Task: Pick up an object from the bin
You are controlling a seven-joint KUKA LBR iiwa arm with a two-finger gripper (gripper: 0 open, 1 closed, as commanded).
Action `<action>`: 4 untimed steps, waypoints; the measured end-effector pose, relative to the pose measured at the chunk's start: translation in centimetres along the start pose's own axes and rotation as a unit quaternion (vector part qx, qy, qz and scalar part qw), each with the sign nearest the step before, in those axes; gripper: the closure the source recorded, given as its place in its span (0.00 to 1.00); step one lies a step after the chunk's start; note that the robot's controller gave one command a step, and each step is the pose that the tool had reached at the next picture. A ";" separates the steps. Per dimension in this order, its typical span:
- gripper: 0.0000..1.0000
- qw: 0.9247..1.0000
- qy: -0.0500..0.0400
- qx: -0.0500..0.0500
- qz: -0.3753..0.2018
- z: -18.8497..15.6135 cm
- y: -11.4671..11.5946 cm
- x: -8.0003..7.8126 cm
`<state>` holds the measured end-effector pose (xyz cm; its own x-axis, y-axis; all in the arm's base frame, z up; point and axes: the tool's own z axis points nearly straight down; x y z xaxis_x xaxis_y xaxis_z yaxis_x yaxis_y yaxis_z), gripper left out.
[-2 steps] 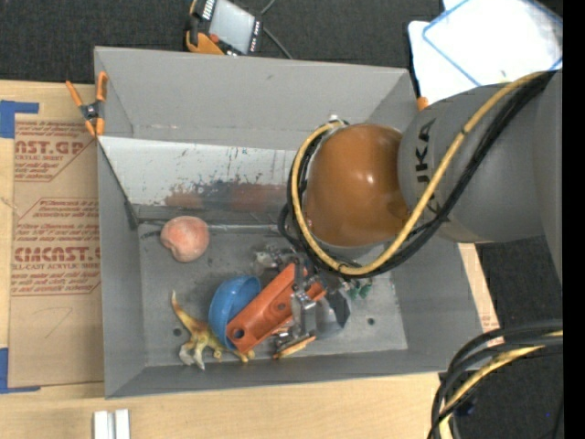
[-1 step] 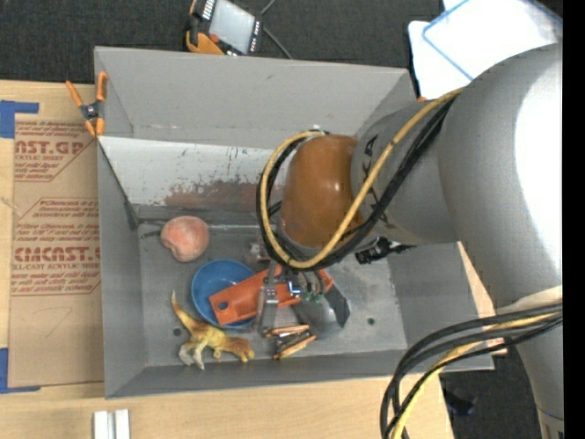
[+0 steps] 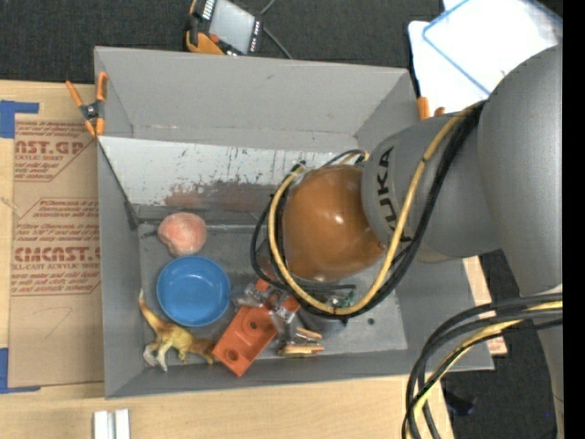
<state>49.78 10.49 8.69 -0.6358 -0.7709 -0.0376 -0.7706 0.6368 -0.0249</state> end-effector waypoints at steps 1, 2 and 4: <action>1.00 1.000 0.000 0.000 0.000 0.0 0.0 0.0; 1.00 0.999 -0.006 0.006 -0.047 1.2 0.8 -2.1; 1.00 0.999 -0.008 0.003 -0.048 -11.6 -0.2 -0.4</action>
Offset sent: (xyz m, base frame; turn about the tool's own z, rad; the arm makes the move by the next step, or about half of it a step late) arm 0.0019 0.0221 -0.0169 -0.1011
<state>49.71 10.53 20.31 -0.5579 -0.8284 -0.0497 -0.8280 0.5597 -0.0345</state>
